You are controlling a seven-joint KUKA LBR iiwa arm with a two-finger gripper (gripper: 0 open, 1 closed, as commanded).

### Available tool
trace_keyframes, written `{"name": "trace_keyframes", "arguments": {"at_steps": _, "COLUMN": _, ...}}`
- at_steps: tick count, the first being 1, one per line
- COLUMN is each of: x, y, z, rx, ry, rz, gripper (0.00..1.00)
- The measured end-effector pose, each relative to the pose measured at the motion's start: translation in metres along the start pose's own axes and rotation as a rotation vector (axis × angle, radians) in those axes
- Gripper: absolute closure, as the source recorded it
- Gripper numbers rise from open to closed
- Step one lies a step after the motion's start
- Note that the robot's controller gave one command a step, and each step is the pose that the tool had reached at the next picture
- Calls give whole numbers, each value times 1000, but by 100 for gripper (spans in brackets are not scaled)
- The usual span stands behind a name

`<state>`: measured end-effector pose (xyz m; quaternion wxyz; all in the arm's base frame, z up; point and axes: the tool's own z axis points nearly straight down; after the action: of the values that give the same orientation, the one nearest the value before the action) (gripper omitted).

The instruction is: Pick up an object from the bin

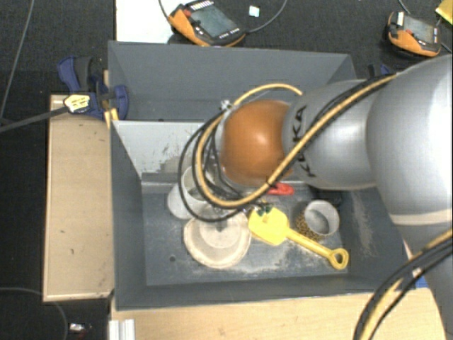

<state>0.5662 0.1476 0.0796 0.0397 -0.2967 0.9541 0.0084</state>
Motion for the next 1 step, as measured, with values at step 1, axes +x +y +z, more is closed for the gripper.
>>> {"name": "trace_keyframes", "arguments": {"at_steps": 1, "x": 6, "y": 1, "z": -22, "rx": -6, "ry": 15, "rz": -24, "gripper": 100}}
